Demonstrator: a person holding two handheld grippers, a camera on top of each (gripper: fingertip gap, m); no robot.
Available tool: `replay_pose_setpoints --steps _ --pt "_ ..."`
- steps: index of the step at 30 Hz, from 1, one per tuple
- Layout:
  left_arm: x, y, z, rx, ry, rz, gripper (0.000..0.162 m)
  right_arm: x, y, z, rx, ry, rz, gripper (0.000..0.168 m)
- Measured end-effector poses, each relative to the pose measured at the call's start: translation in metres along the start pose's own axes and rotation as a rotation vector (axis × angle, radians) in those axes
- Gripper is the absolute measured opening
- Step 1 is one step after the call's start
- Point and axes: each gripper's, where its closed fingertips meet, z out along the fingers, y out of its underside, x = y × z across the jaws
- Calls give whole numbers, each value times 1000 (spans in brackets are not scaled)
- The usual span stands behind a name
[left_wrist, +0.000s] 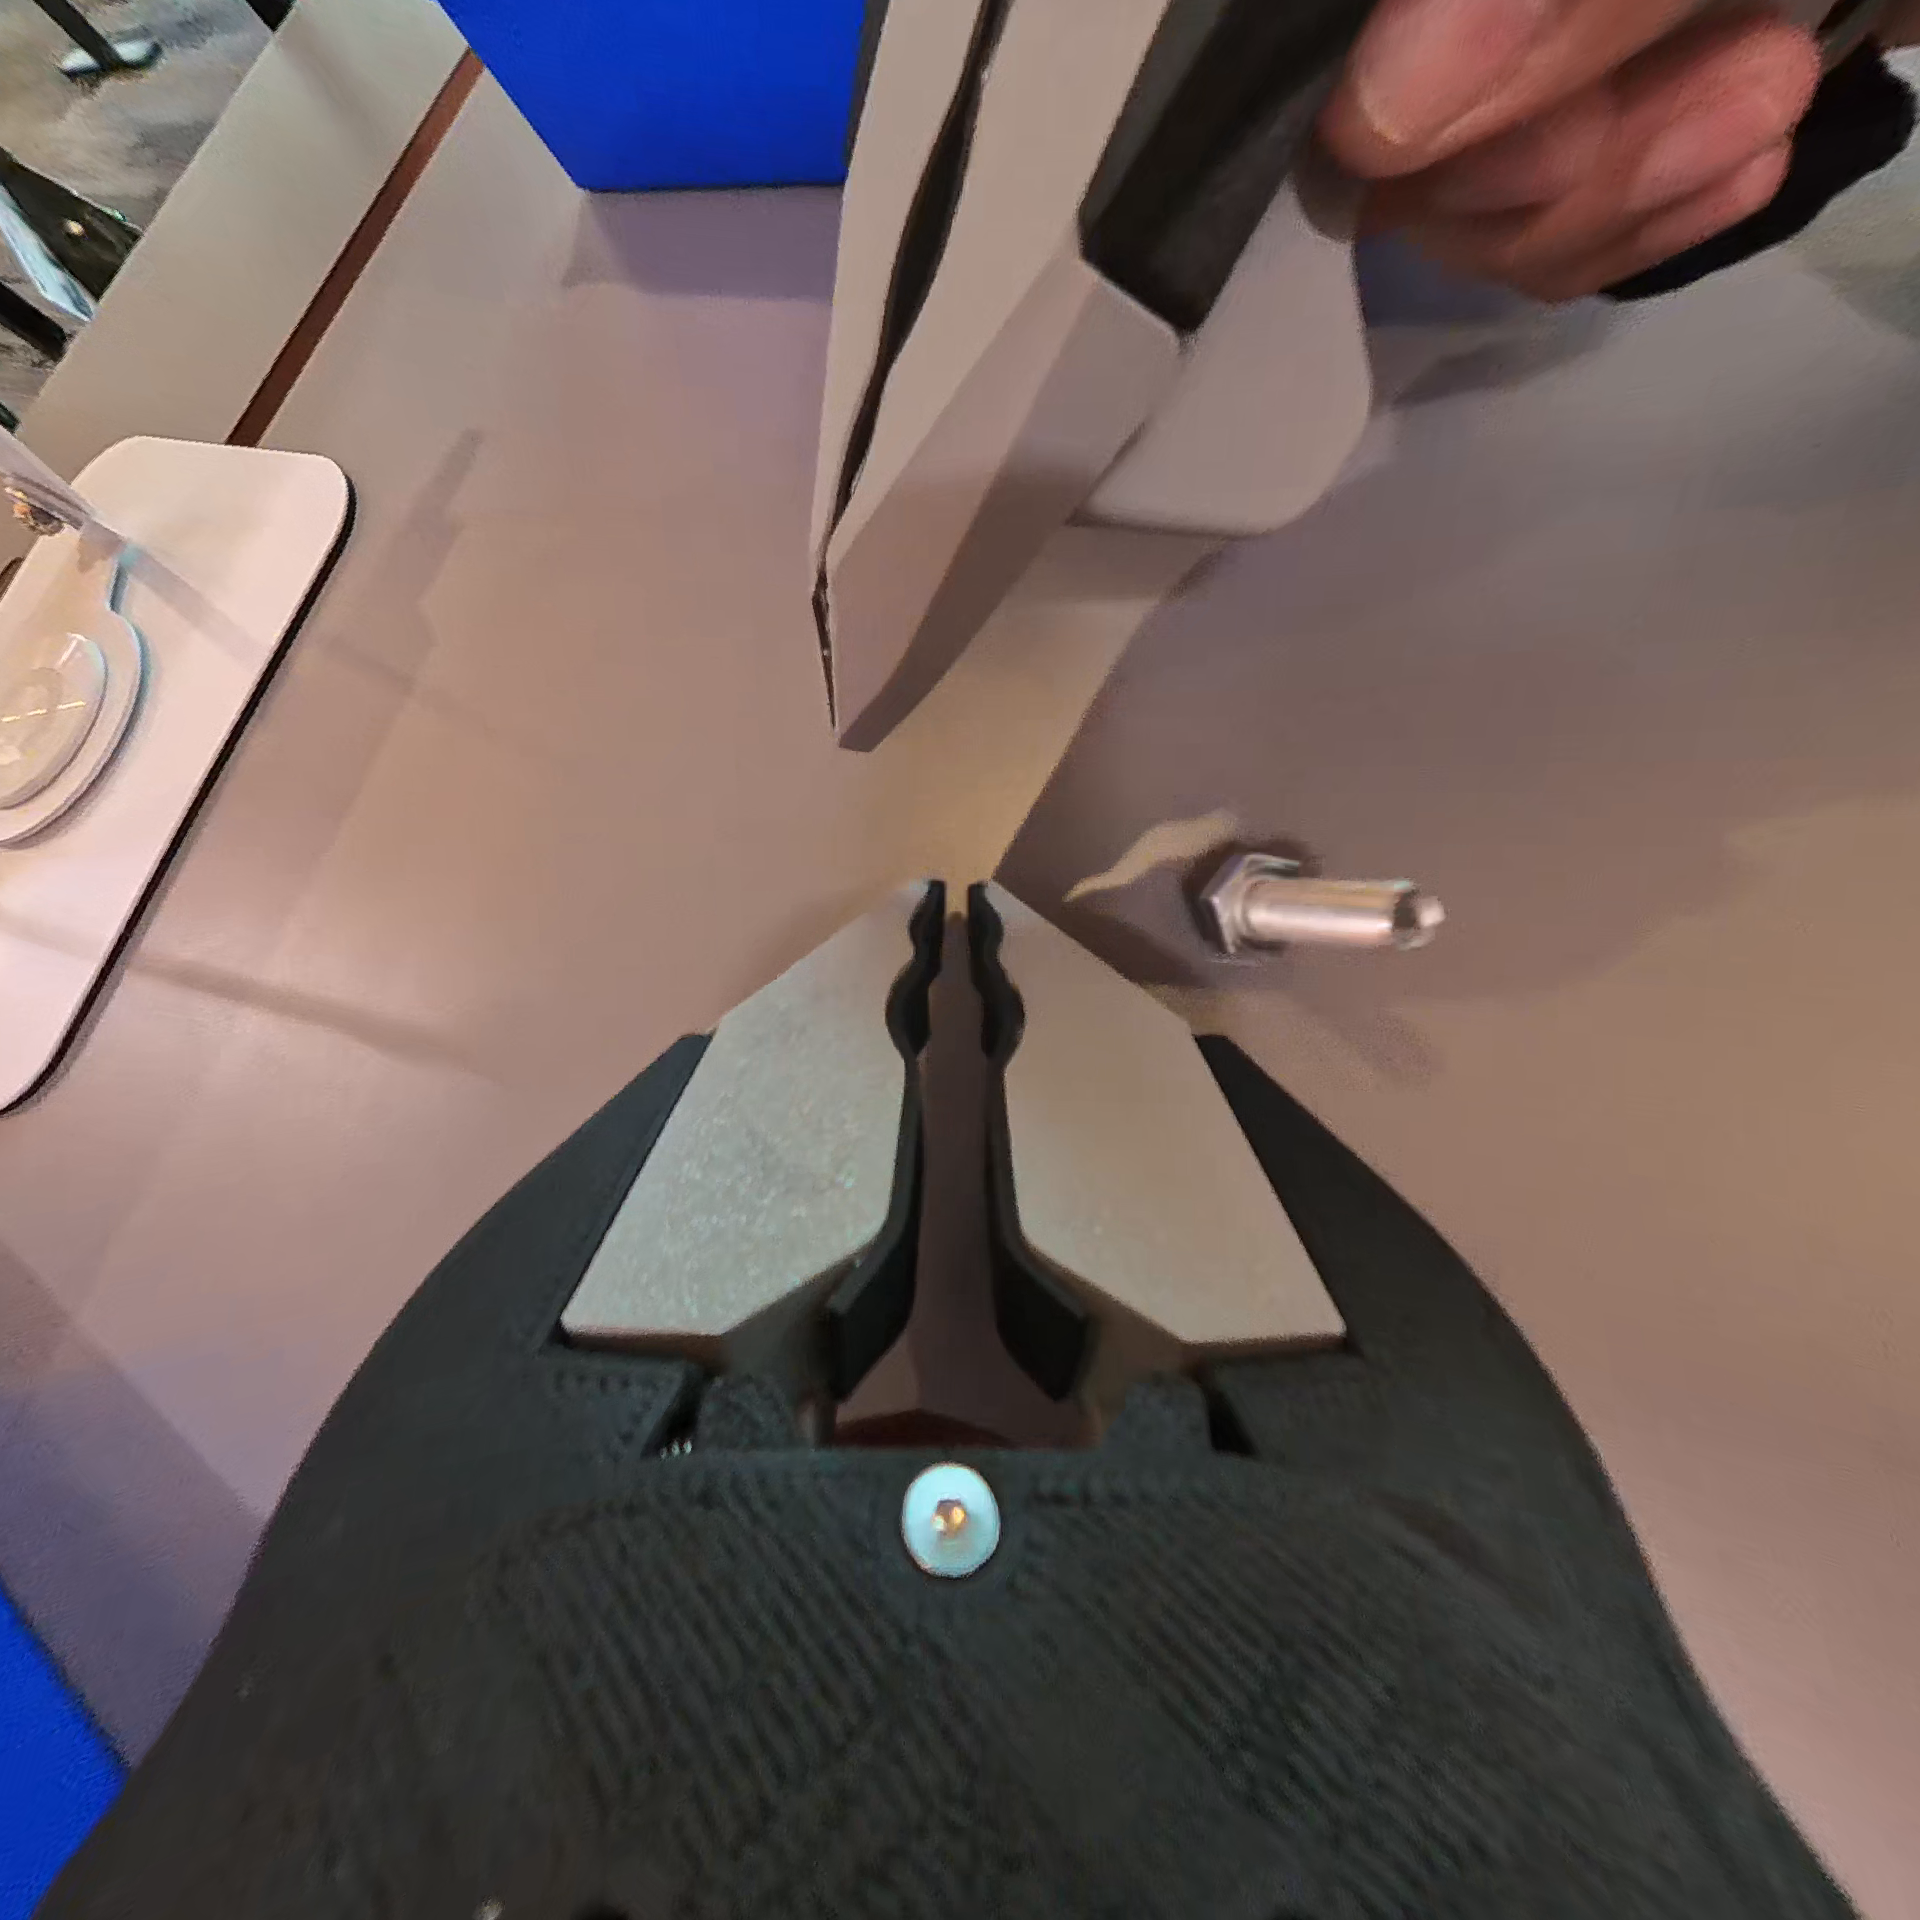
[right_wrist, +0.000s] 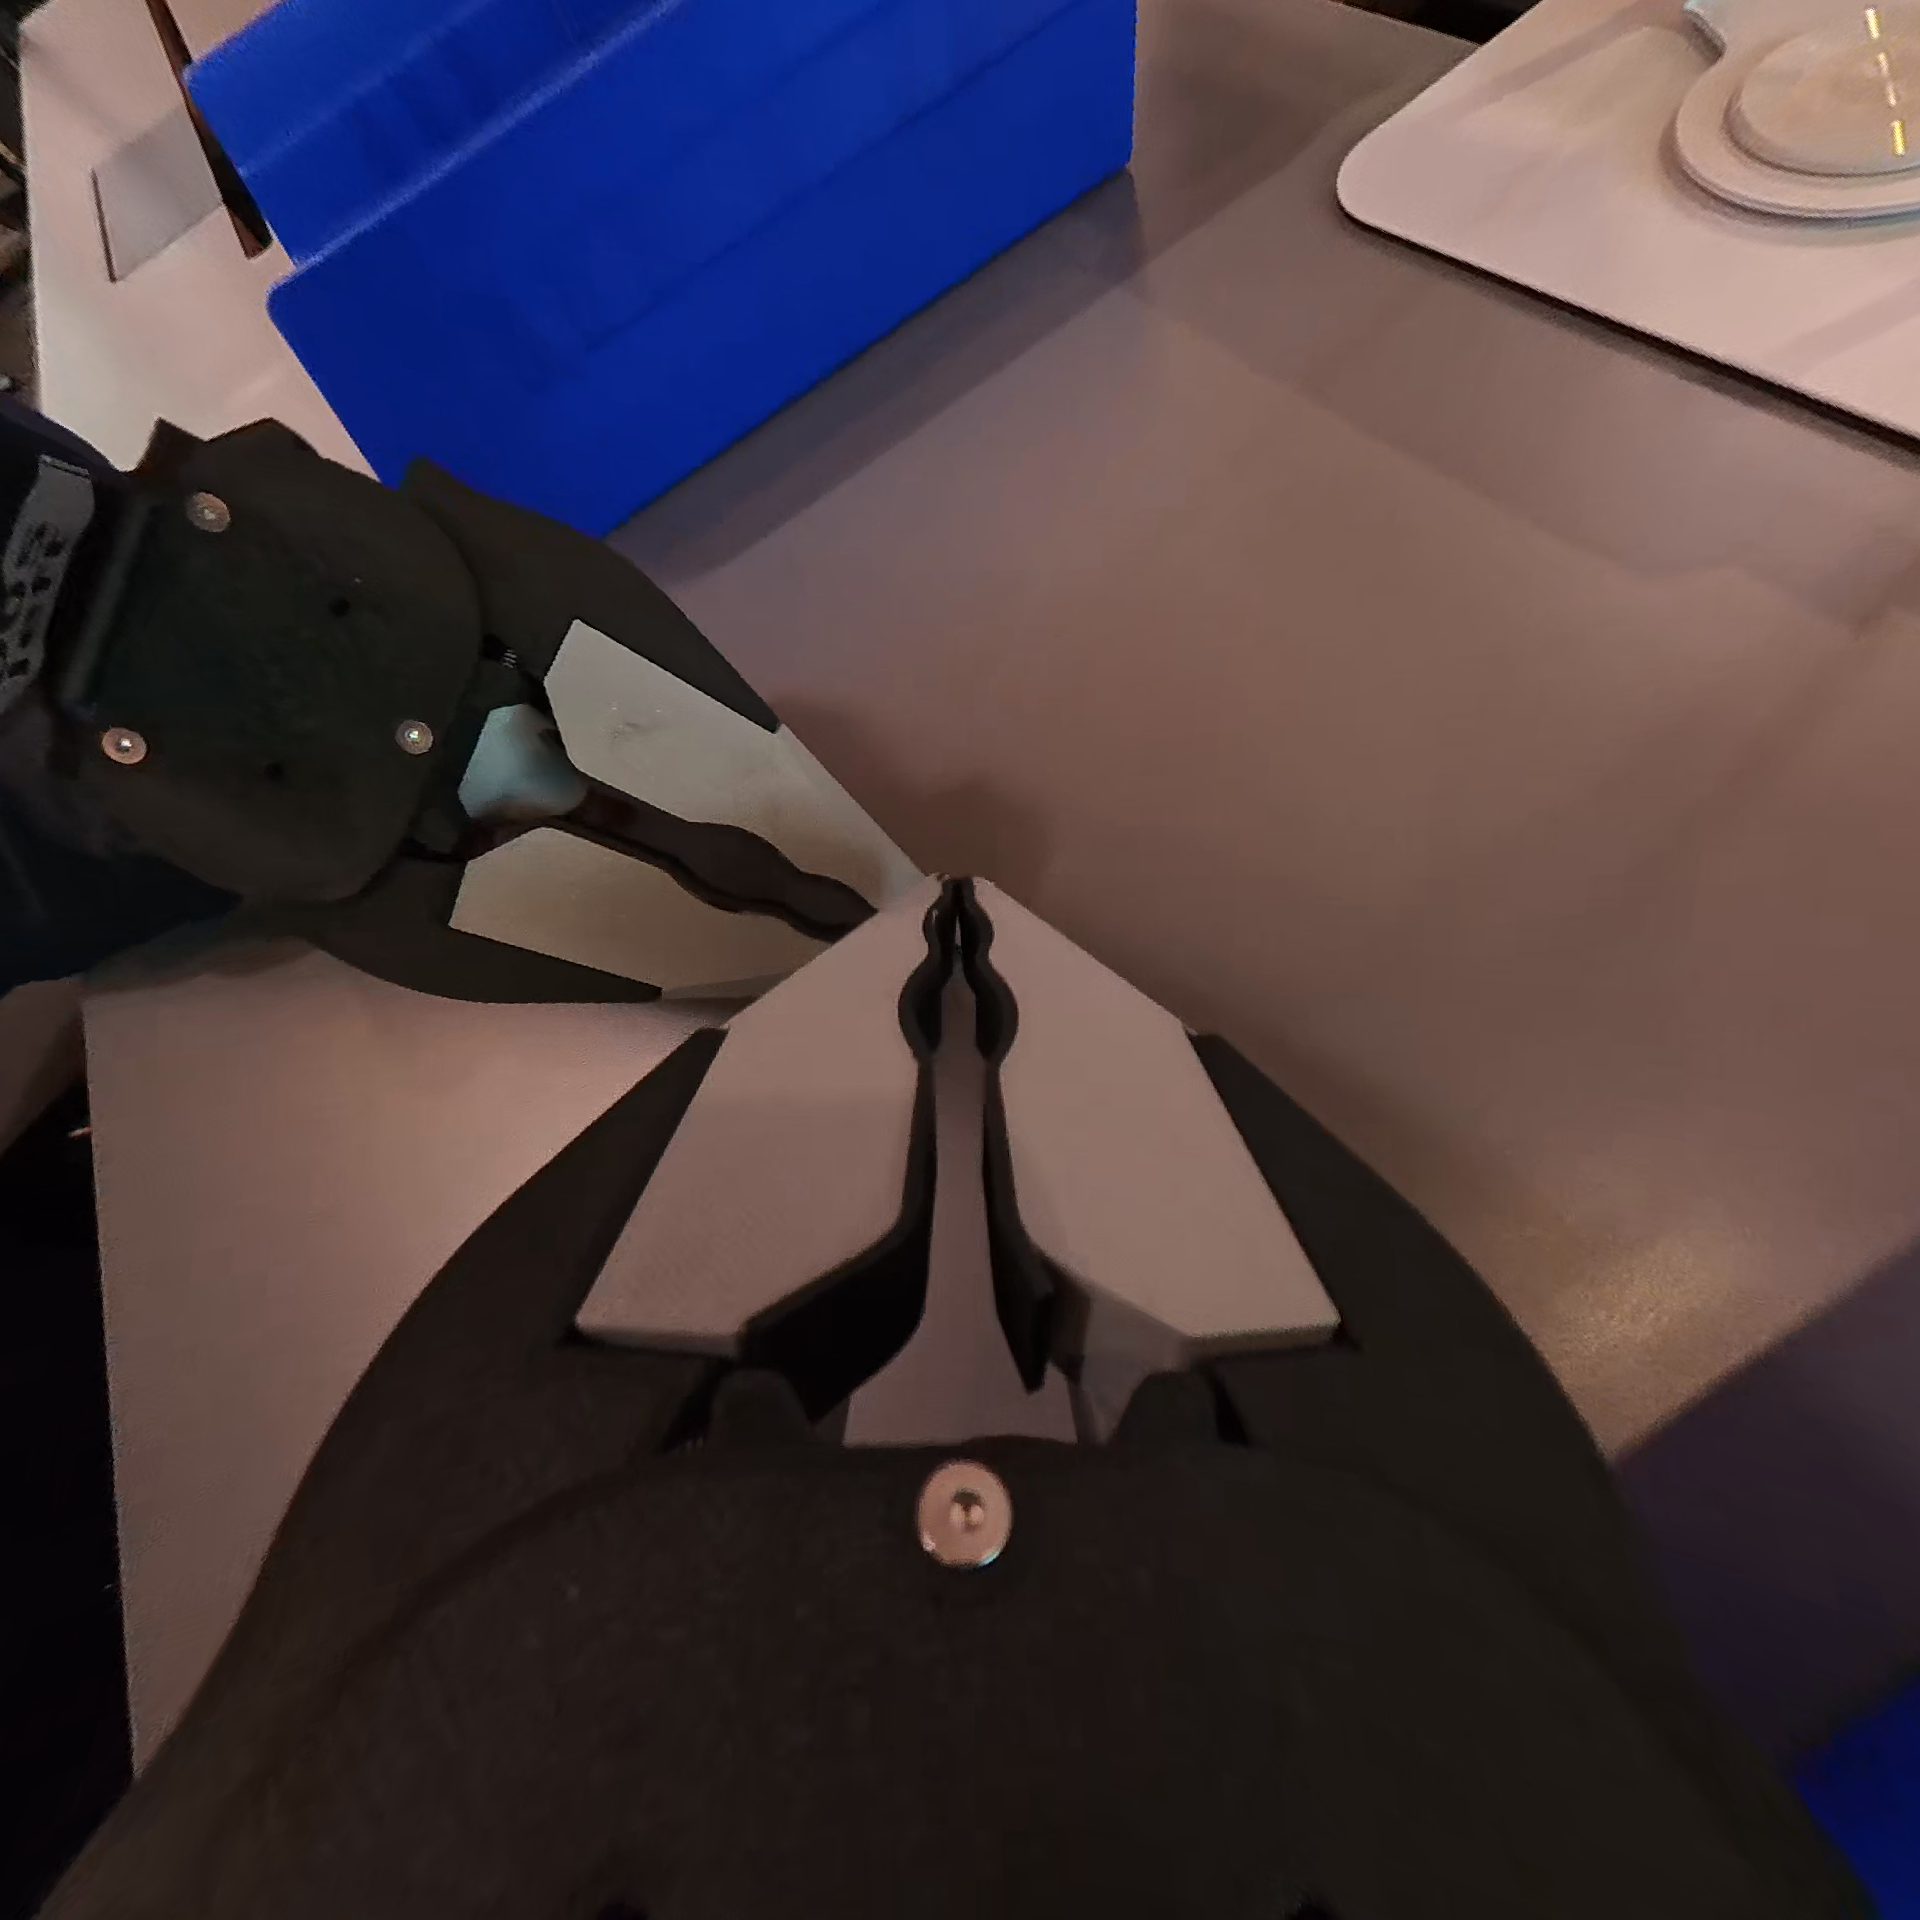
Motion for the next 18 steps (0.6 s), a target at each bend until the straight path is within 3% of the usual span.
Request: replay_pose_setpoints --steps 9,12,18 --pt "-7 8 -2 -24 0 -6 9 -15 6 -7 -77 -49 -55 5" --pt "-12 11 -2 -32 -15 -37 9 -33 22 -11 -187 -134 -63 14" --pt "-20 15 -4 -42 -27 -65 10 -54 53 -27 -356 -184 -186 17"
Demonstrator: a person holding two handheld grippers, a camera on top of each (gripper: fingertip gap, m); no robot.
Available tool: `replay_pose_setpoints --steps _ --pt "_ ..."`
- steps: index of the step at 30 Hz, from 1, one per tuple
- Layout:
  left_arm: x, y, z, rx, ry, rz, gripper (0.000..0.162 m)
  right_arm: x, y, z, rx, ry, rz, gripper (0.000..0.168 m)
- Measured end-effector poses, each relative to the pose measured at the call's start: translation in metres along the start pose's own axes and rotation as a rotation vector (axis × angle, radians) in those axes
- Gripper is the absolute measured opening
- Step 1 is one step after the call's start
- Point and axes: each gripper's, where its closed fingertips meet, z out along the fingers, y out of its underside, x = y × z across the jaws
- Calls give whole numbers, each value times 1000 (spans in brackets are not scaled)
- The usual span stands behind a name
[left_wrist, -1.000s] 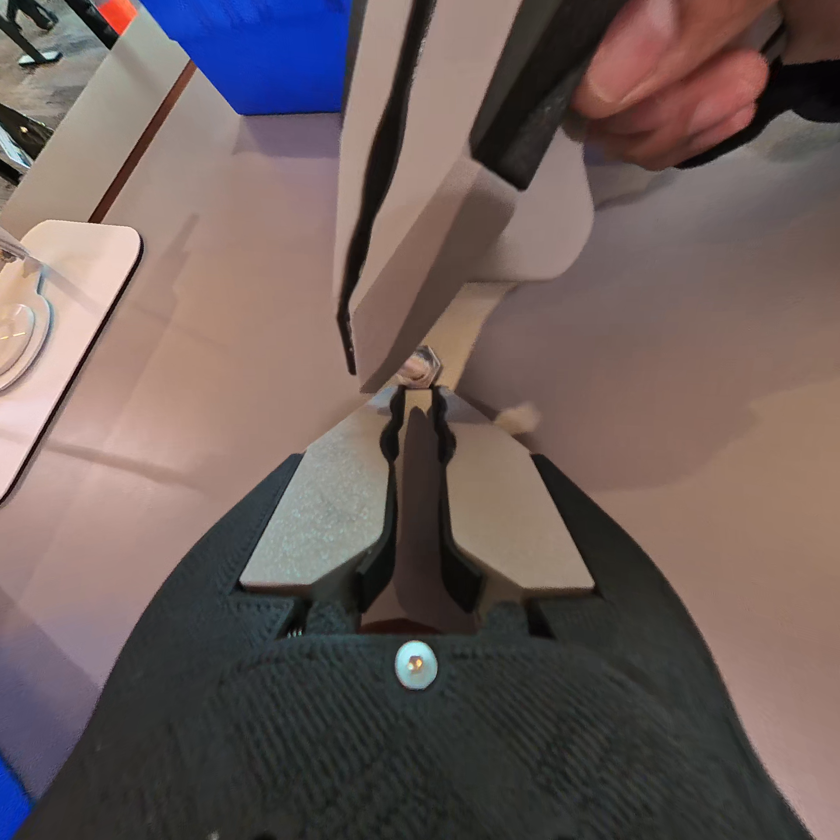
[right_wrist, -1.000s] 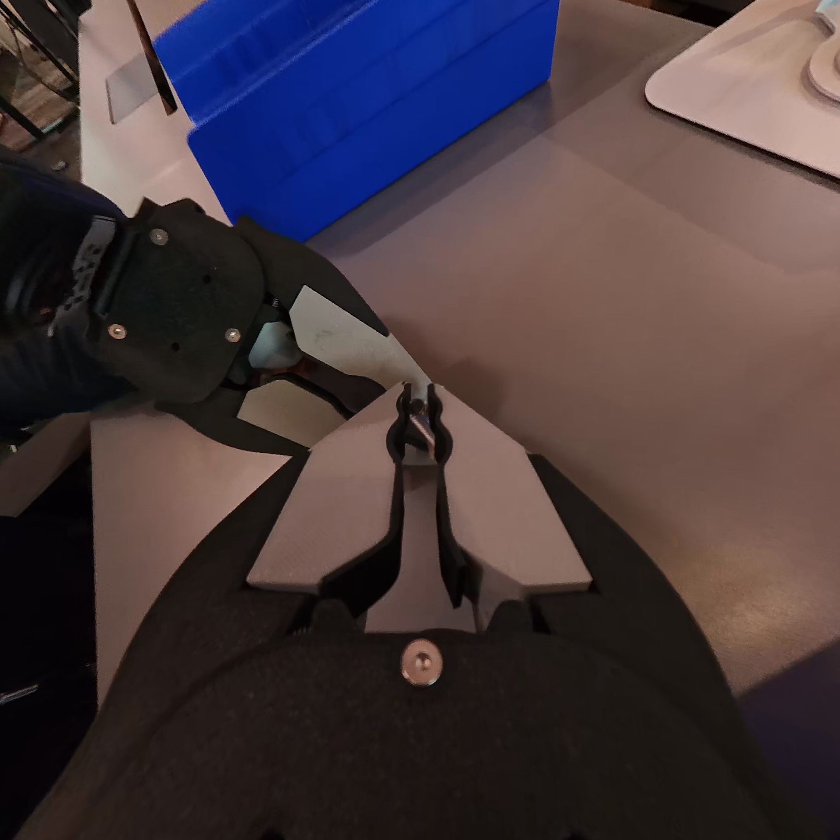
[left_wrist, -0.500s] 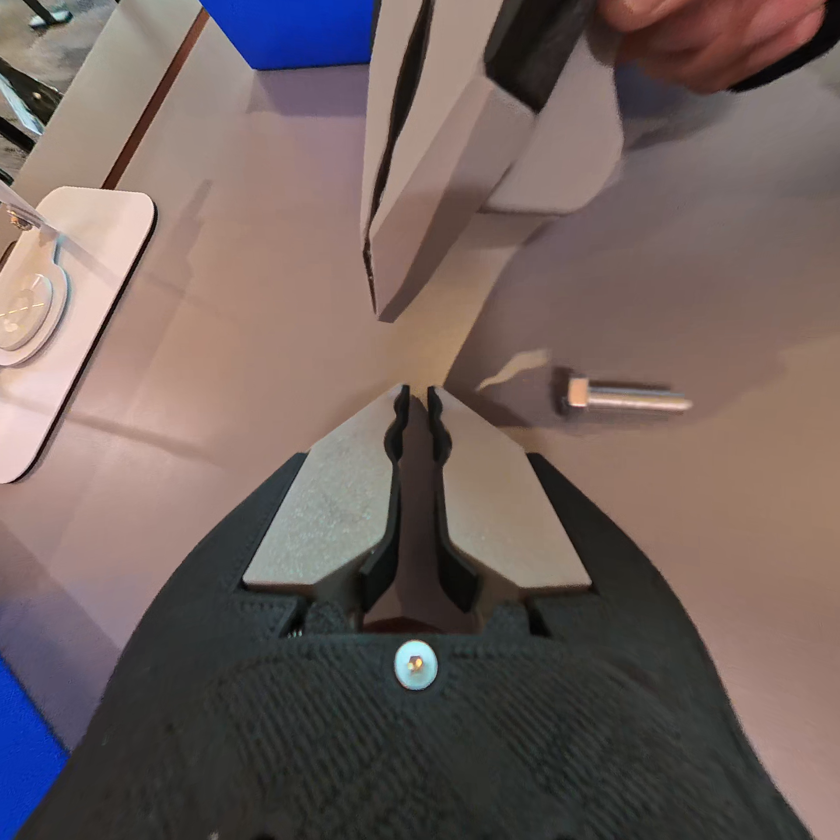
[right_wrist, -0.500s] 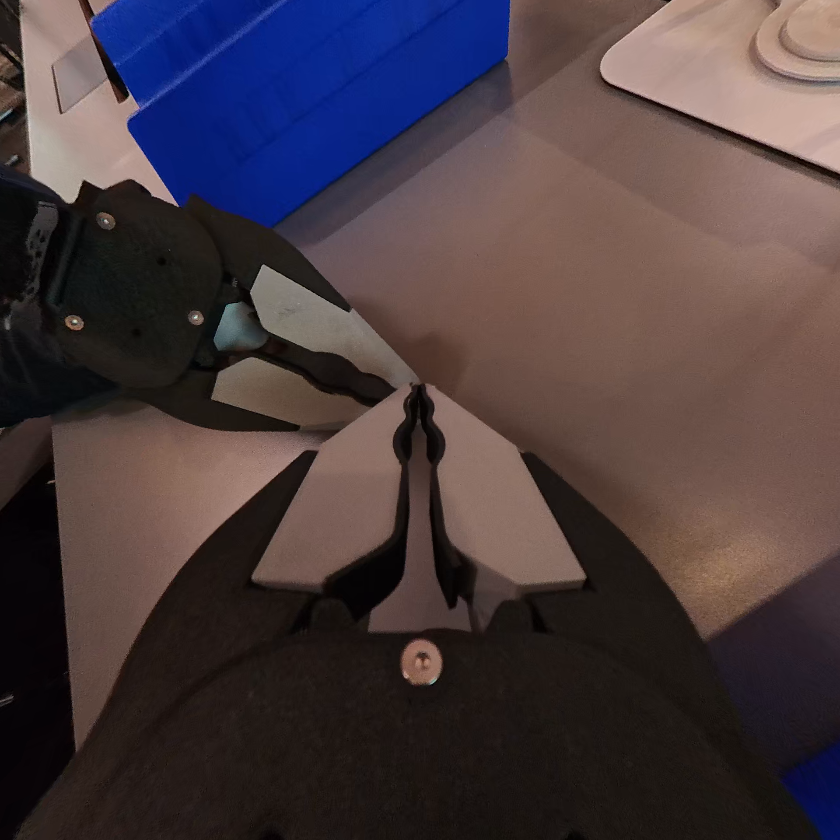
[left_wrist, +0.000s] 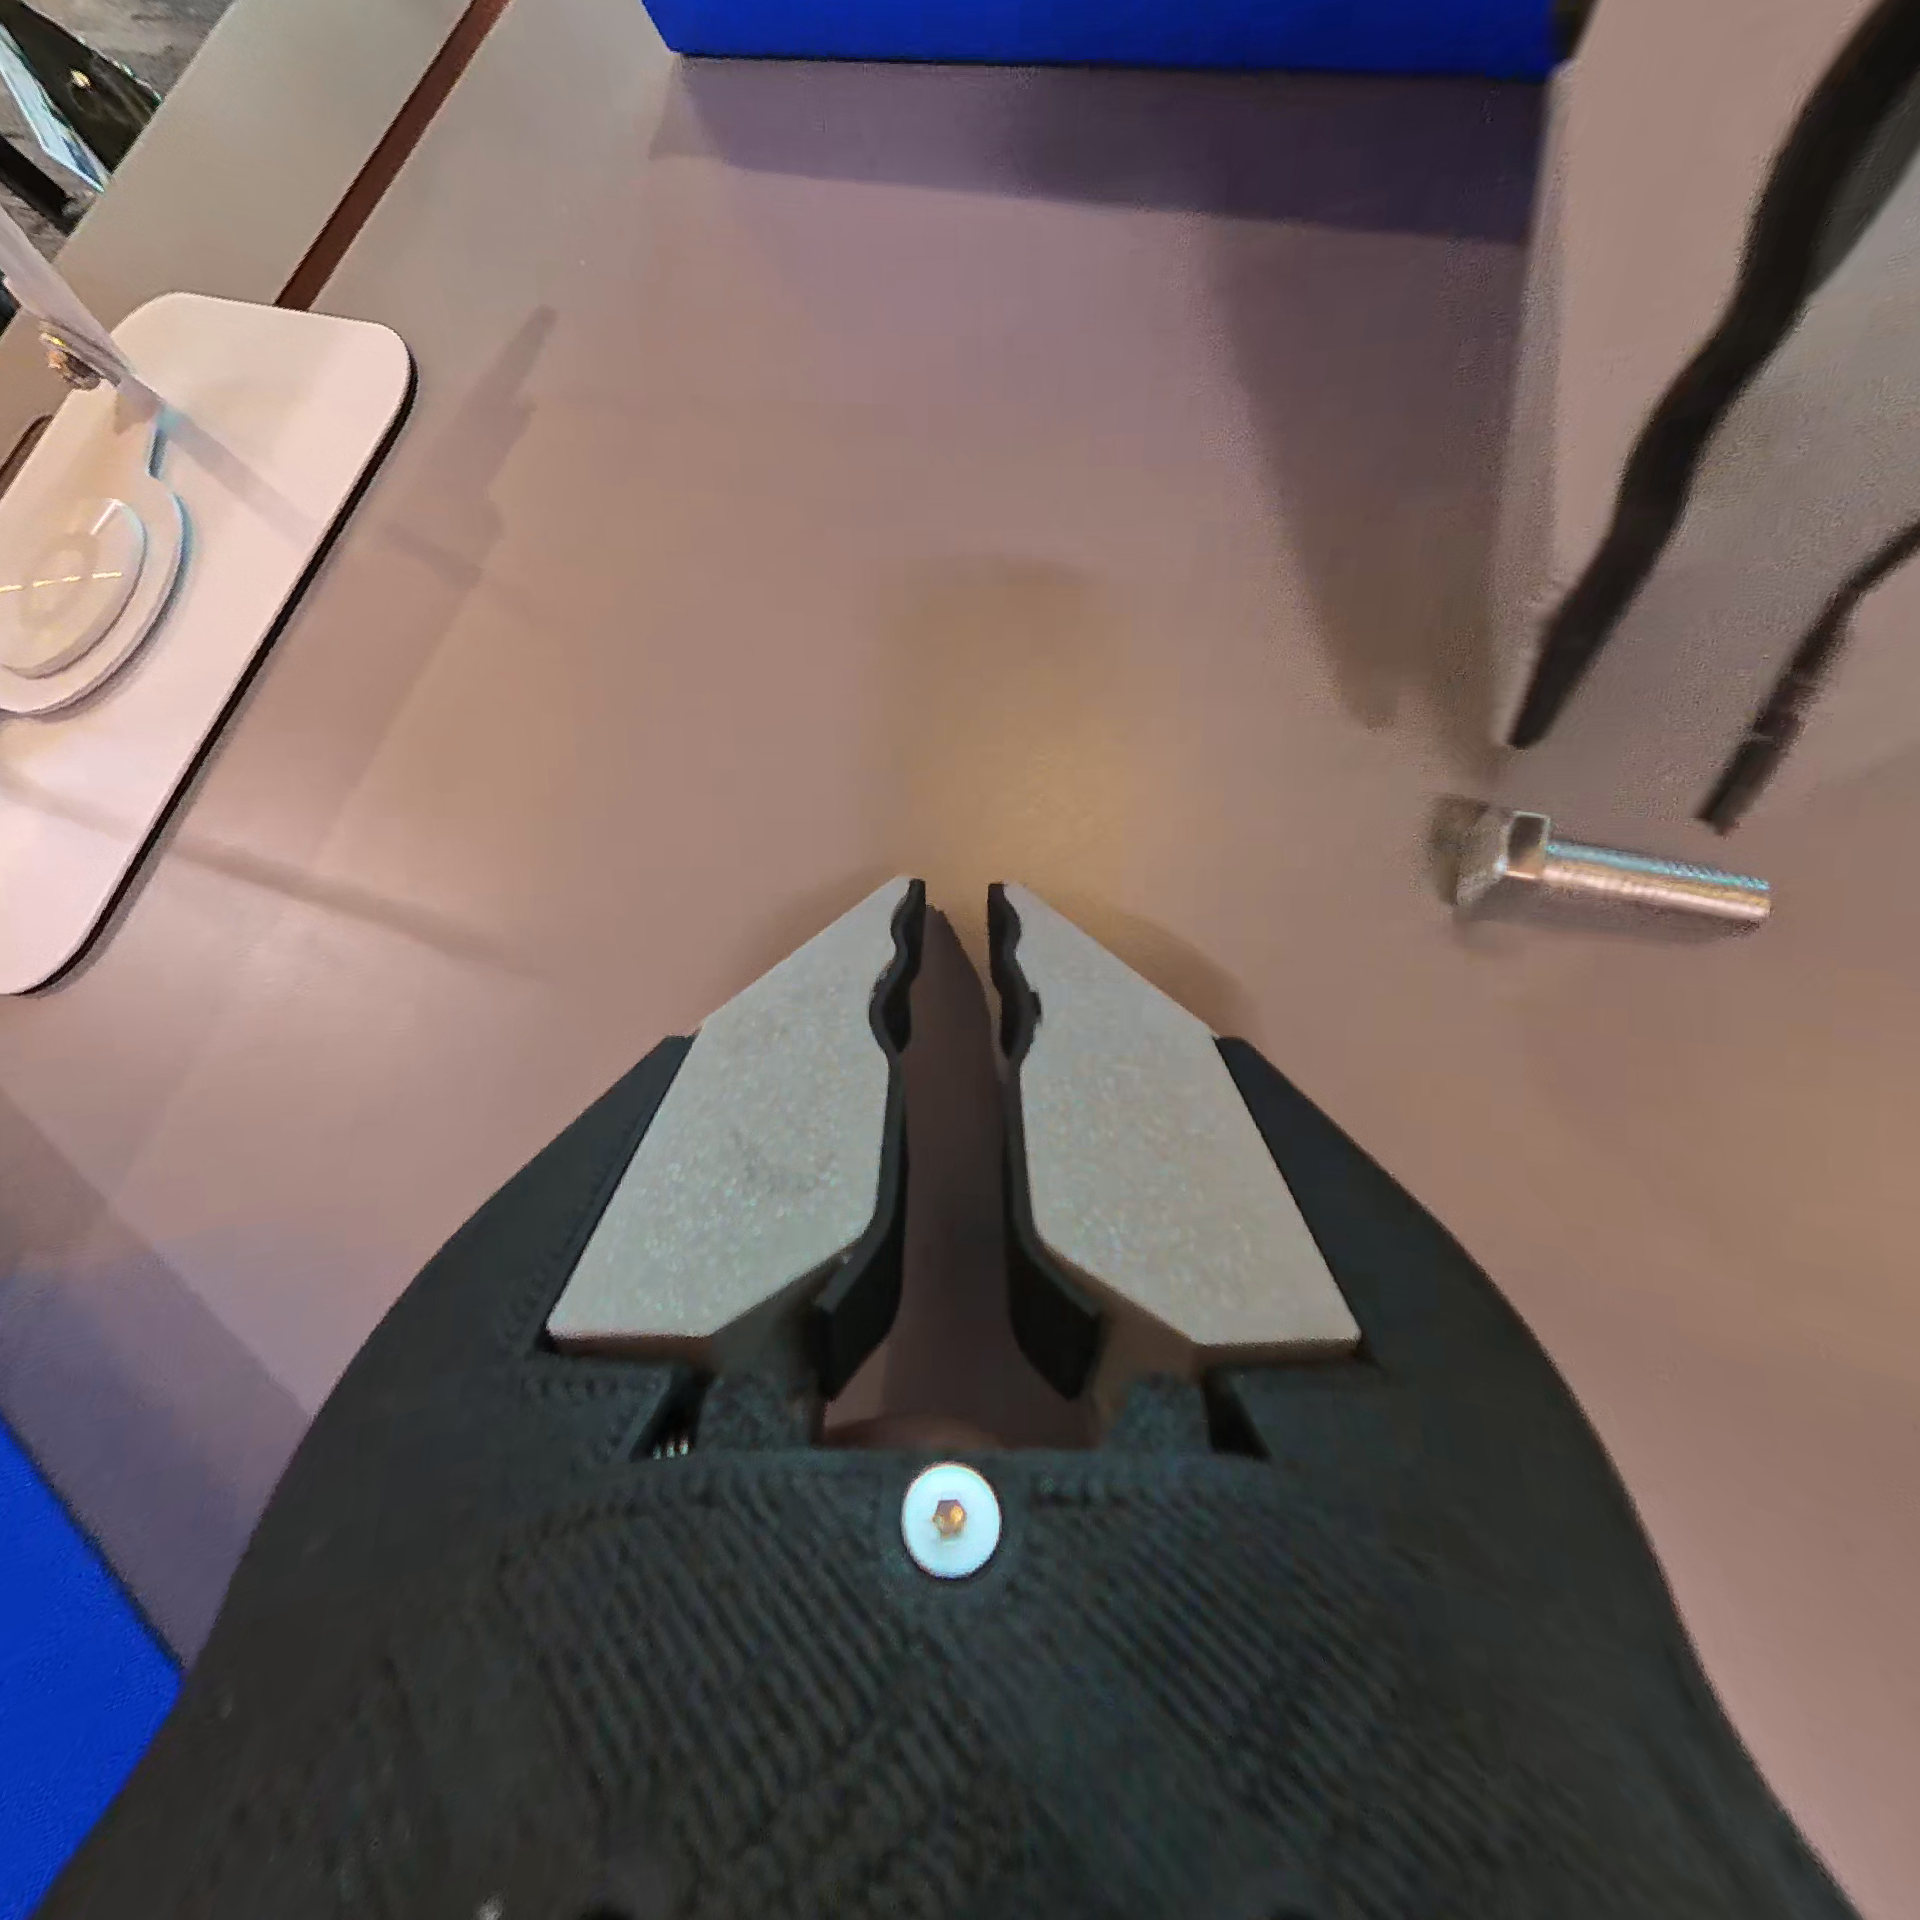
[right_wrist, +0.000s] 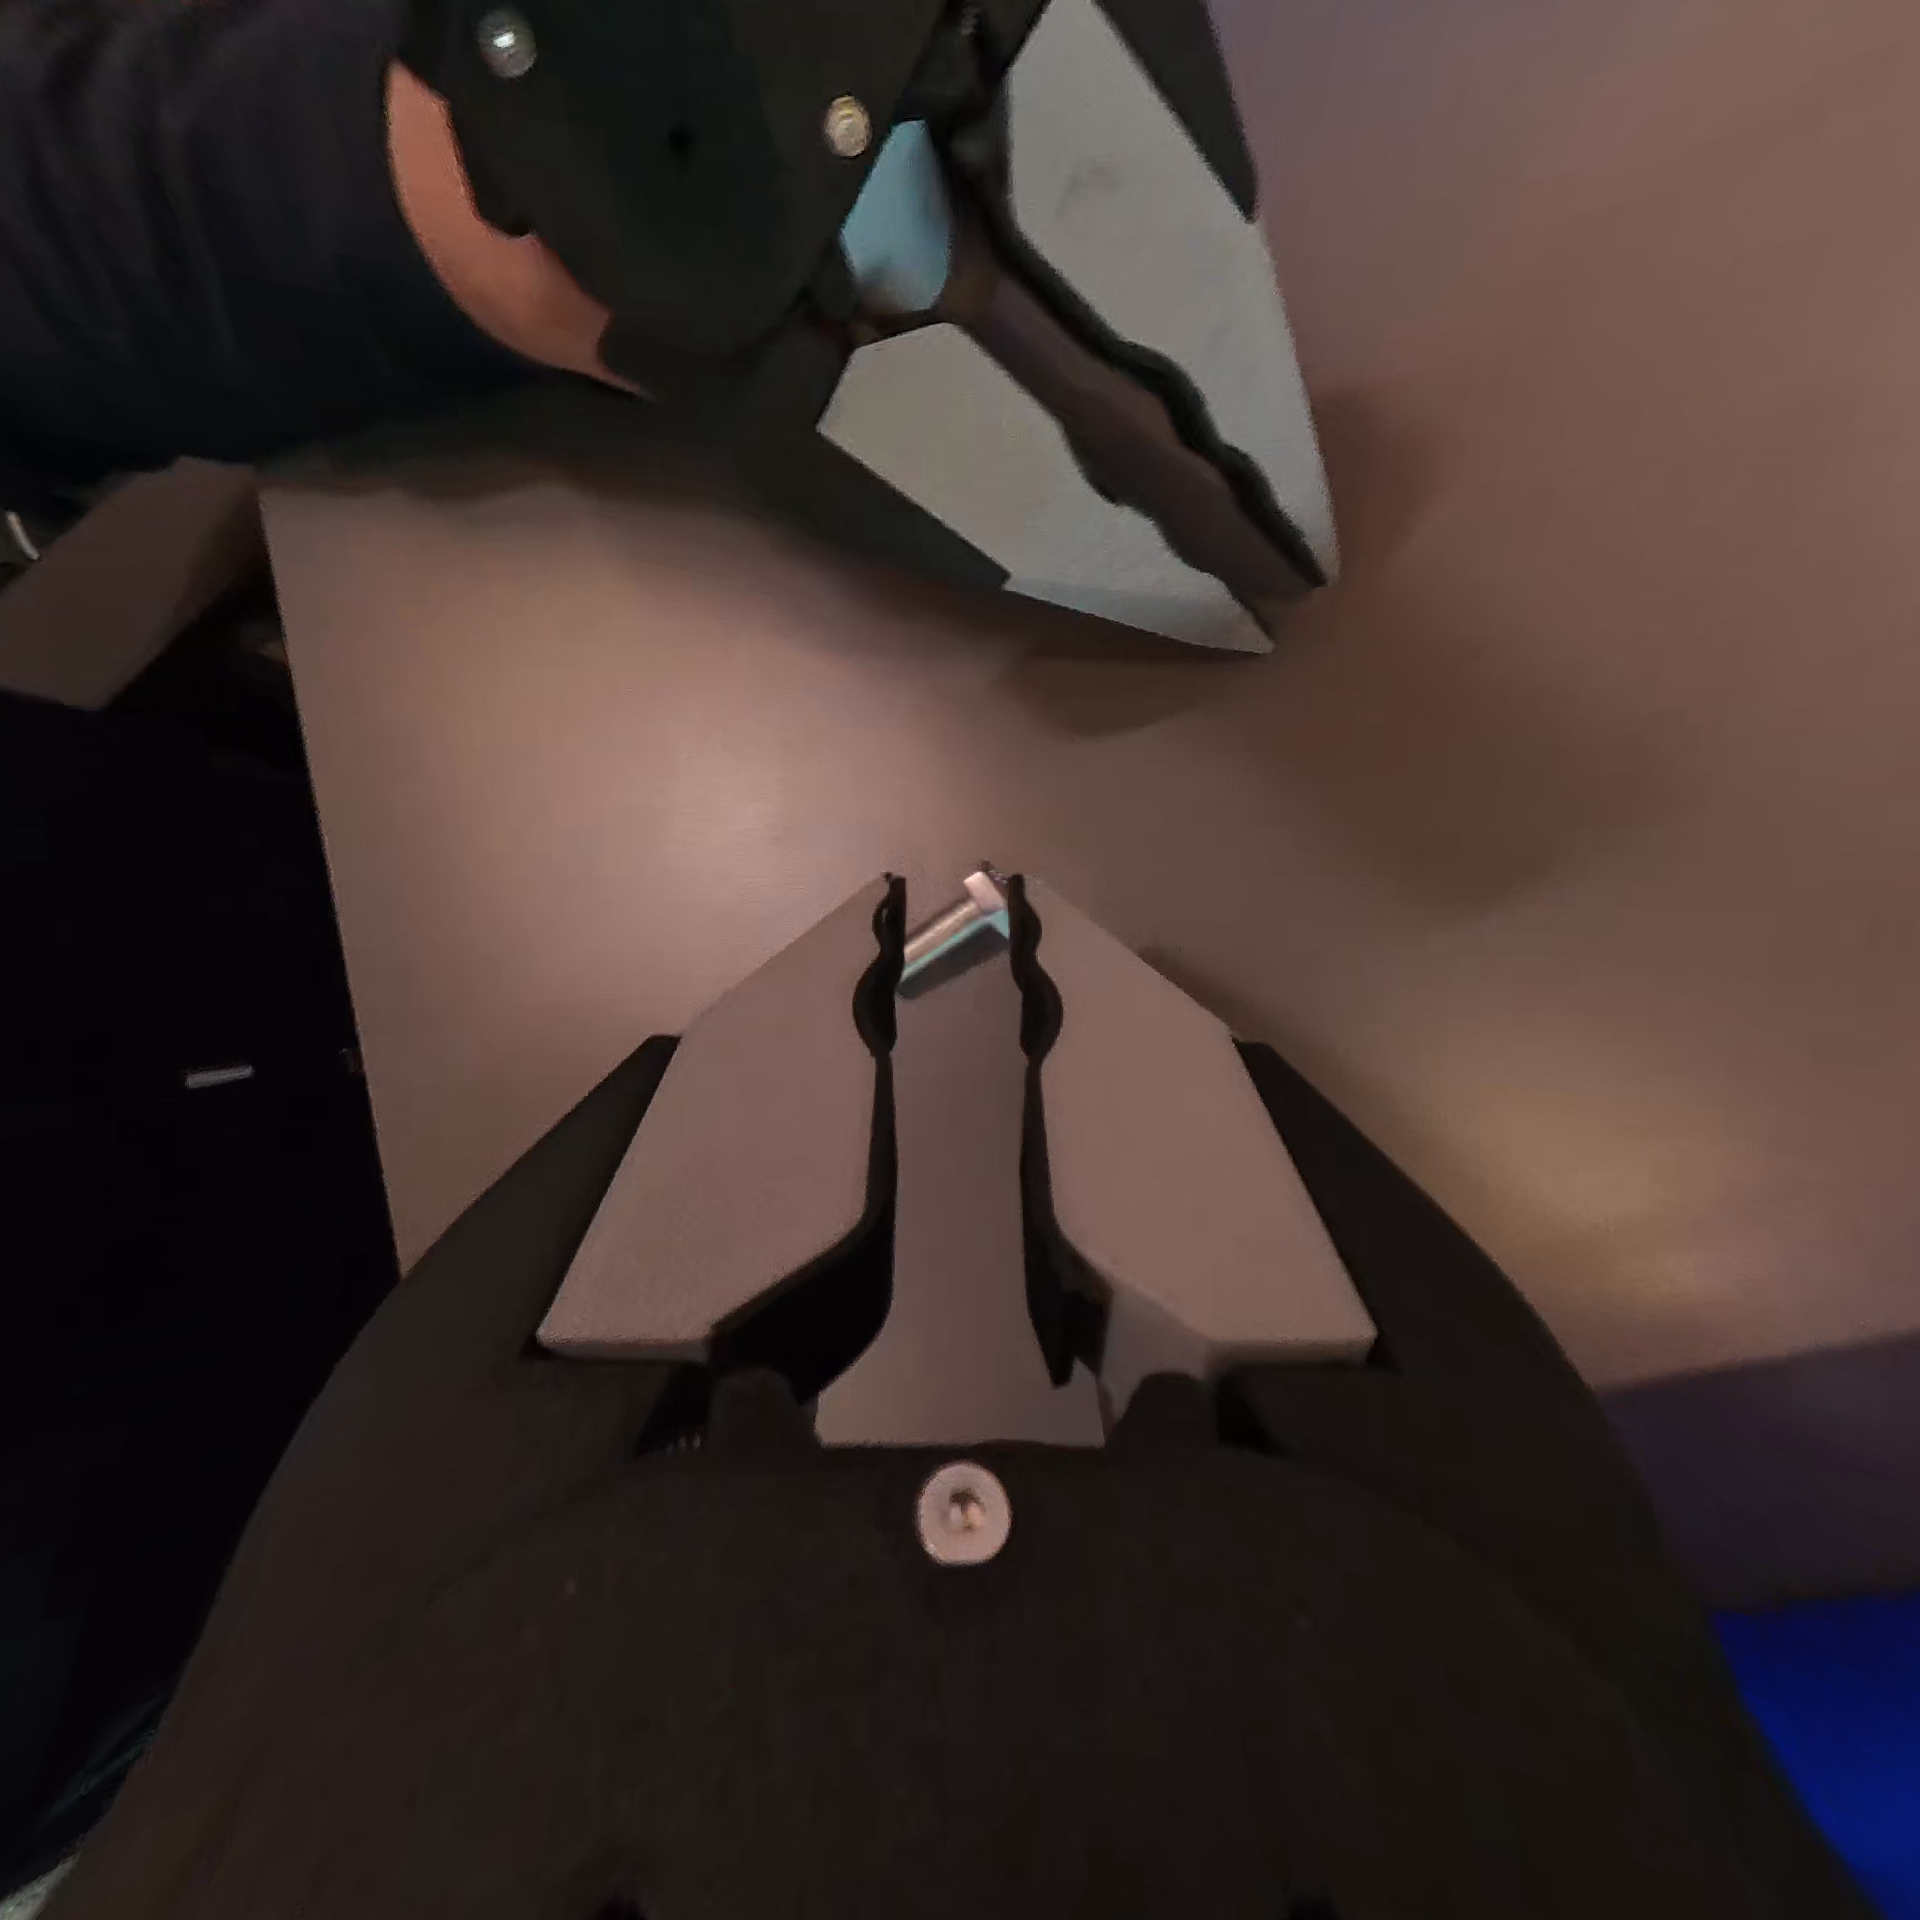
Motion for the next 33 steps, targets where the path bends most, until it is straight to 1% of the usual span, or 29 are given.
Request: replay_pose_setpoints --steps 2,5,8,10,14,17,22,24,26,28,33 --pt "1 -1 -1 8 13 3 10 -6 1 3 -7 -14 -35 16" --pt "5 -2 -1 14 33 13 10 -1 7 13 -46 25 -85 15" --pt "9 -4 -2 21 42 38 10 3 16 23 -97 36 -100 9" --pt "10 -6 -3 23 41 54 10 3 14 25 -85 23 -83 8" --pt "11 -13 -11 59 34 109 10 11 8 27 -29 -5 19 8" --pt "10 -24 -22 130 27 152 10 16 2 28 27 -43 106 8" --pt "6 -31 -32 188 27 138 11 21 -15 19 150 -87 184 6" --pt "4 -26 -29 159 28 124 12 22 -18 16 175 -99 205 6" --pt "2 -21 -25 137 23 123 12 30 -16 18 166 -46 195 6" --pt "5 -19 -22 134 35 117 12 33 -18 17 179 -34 204 6" --pt "0 -22 -22 147 0 114 16 37 -33 0 298 -51 246 5"
